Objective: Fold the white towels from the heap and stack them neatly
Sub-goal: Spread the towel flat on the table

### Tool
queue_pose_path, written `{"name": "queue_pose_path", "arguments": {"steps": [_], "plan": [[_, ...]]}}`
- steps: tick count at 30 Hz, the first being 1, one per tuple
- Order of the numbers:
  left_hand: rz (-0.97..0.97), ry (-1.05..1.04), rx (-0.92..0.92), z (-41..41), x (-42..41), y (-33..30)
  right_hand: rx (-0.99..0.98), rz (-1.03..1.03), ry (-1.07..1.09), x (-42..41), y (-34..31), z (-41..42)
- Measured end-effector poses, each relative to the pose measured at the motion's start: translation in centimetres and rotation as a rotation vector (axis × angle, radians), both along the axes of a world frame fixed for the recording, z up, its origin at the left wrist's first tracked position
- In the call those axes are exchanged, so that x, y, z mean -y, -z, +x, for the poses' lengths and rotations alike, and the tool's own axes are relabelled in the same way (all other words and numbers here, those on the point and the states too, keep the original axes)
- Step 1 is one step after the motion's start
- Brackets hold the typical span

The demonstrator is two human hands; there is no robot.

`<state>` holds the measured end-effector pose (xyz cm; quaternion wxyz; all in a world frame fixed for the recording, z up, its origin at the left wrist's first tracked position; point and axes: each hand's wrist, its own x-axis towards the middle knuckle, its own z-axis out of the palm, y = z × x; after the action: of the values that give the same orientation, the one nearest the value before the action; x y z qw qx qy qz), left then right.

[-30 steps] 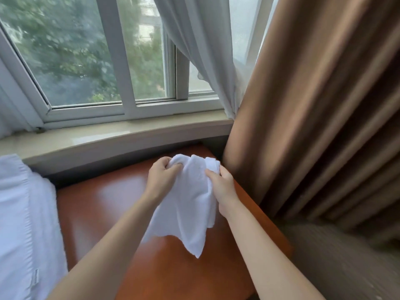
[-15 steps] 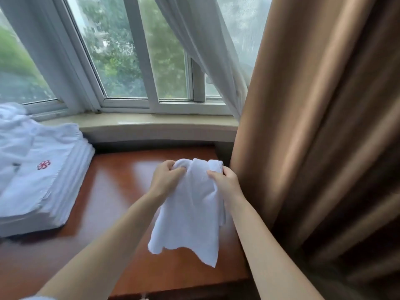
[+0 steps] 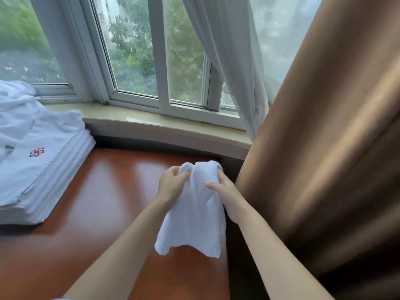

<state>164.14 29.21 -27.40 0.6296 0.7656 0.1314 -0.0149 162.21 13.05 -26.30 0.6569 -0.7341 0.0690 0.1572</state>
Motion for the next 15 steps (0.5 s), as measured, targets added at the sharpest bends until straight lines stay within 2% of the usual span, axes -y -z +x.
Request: {"name": "queue_pose_path", "arguments": {"steps": [5,8,10,13,15], "plan": [[0.046,-0.143,-0.064,1.0,-1.3,1.3,-0.019,-0.014,-0.043,-1.5,0.7,3.0],[0.021,-0.225,-0.094,0.9,-2.3,1.5,-0.044,-0.101,-0.123,-2.6,1.2,4.3],[0.071,-0.259,-0.110,0.2,-2.5,1.6,-0.059,-0.129,-0.209,-2.6,1.2,4.7],[0.168,-0.281,-0.226,-1.3,-1.7,1.2,-0.090,-0.188,-0.360,-1.5,0.9,5.5],[0.101,-0.283,-0.317,-2.5,-0.6,0.6,-0.110,-0.252,-0.439,-0.7,0.9,6.2]]}}
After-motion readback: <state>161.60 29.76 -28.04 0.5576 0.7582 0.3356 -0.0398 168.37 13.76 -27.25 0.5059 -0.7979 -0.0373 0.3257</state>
